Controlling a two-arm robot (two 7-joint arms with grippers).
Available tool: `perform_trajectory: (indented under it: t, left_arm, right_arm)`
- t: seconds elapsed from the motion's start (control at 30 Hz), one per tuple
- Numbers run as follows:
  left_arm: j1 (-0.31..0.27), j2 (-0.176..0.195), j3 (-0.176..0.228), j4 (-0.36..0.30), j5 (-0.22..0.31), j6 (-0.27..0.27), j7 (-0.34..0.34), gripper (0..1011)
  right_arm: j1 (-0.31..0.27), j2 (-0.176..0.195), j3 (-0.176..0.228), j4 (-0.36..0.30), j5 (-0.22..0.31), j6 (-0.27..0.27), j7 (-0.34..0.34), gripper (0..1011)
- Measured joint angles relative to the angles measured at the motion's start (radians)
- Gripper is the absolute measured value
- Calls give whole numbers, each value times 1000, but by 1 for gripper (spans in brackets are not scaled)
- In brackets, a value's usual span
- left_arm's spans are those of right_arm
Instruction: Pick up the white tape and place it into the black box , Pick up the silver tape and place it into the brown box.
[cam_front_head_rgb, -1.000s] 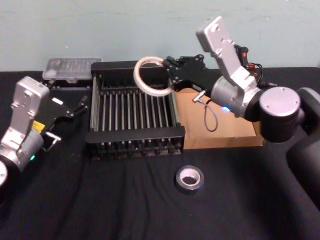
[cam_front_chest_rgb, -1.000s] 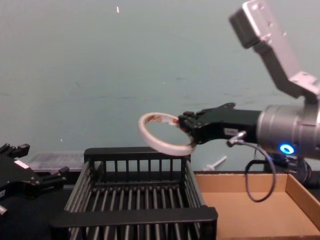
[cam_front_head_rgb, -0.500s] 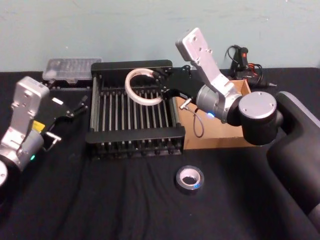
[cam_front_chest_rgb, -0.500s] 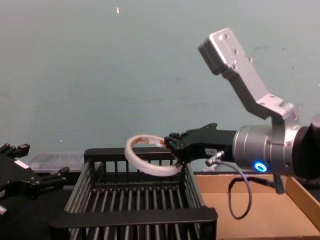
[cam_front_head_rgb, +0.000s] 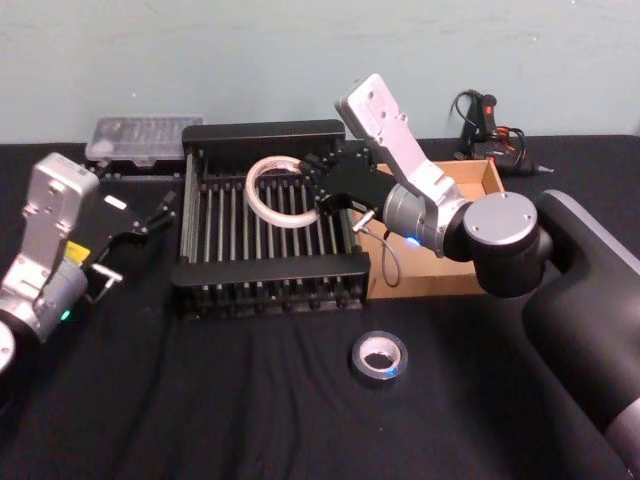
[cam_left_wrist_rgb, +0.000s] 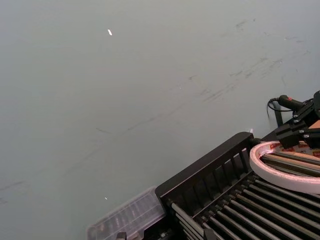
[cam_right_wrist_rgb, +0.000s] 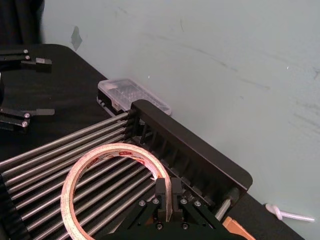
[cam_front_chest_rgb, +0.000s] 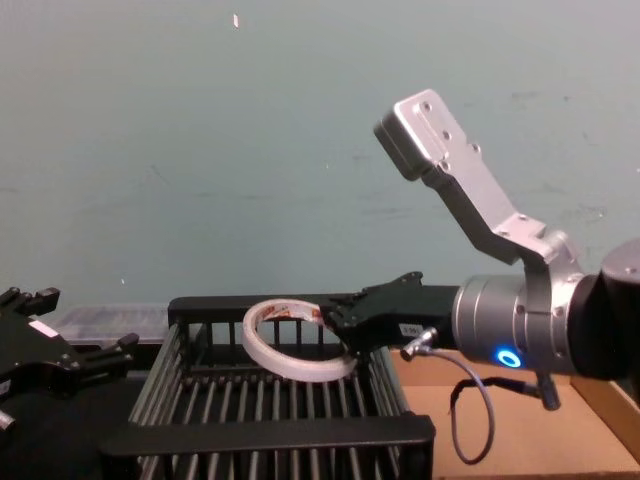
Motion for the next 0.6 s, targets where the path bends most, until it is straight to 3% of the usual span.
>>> perform_trajectory:
  t: [0.6]
  left_arm:
    - [0,0,0,0,0,0,0,1001]
  right_arm:
    - [-3,0,1,7,-8,2,5,71]
